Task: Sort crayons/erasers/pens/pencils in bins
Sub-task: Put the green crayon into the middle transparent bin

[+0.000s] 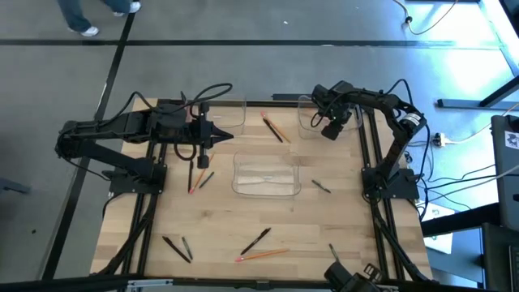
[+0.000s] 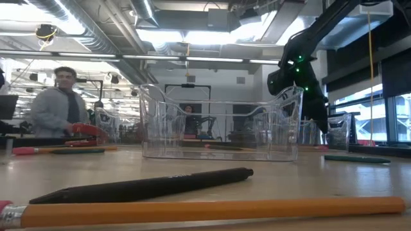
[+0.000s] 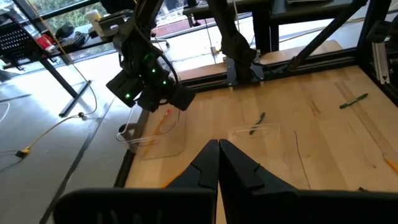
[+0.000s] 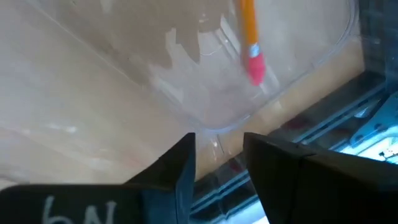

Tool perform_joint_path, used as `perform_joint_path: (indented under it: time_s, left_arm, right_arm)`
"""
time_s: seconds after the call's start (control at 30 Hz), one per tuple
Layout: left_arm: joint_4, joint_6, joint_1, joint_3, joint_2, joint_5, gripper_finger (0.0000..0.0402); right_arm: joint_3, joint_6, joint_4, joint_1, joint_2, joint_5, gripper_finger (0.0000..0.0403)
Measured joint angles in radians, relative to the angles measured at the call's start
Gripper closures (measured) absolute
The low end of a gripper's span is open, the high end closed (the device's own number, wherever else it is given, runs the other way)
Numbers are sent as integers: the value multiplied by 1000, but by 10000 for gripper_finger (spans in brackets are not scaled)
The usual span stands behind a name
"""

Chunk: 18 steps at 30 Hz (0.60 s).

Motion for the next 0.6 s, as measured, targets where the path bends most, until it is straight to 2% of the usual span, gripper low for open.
perform_joint_path:
  time_s: [0.2, 0.43, 0.5, 0.6]
  left_arm:
    - [6, -114, 0, 0, 0, 0, 401]
    - [27, -116, 0, 0, 0, 0, 401]
    - [27, -116, 0, 0, 0, 0, 401]
    - [24, -116, 0, 0, 0, 0, 401]
  right_arm:
    - [79, 36, -151, 9, -13, -8, 267]
    - [188, 37, -145, 63, -156, -10, 267]
    - [209, 38, -142, 89, -216, -38, 267]
    - [214, 33, -134, 154, -313, -136, 267]
